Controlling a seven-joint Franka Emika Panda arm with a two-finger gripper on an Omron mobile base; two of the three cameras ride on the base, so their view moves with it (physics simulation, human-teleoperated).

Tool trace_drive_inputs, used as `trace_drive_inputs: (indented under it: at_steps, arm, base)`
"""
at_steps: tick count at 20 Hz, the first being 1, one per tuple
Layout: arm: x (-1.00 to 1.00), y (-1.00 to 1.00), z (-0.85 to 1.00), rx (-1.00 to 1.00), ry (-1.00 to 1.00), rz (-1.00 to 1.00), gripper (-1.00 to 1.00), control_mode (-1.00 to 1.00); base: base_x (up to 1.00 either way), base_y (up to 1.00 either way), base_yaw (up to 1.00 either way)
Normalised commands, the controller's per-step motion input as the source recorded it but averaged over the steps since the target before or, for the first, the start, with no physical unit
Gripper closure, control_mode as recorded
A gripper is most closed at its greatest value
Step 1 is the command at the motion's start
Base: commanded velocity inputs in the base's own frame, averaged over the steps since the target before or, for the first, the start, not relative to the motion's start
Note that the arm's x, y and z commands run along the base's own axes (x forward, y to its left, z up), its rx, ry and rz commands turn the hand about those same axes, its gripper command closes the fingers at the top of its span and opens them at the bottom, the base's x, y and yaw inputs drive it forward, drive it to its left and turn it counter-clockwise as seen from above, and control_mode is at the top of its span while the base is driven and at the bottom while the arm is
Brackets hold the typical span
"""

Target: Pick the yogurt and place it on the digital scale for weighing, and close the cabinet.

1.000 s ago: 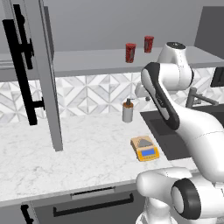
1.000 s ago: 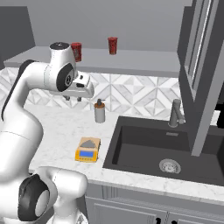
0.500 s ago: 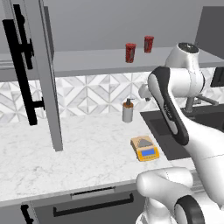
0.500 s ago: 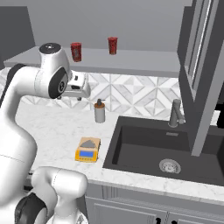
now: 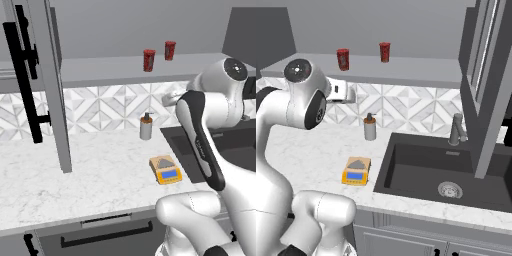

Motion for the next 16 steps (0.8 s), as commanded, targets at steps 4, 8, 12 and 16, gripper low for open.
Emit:
trace_drive_inputs:
  at_steps: [4, 8, 12, 16]
  arm:
    - [0.00, 0.00, 0.59, 0.00, -0.18, 0.01, -1.00, -1.00]
    - [-0.06, 0.00, 0.69, 0.00, -0.23, 0.02, -1.00, -1.00]
    - [-0.02, 0.01, 0.66, 0.00, -0.16, 0.01, -1.00, -1.00]
    - [0.00, 0.06, 0.45, 0.00, -0.12, 0.01, -1.00, -1.00]
  base:
    - [0.00, 0.00, 0.00]
    - [0.00, 0.00, 0.00]
    - [0.00, 0.00, 0.00]
    - [0.00, 0.00, 0.00]
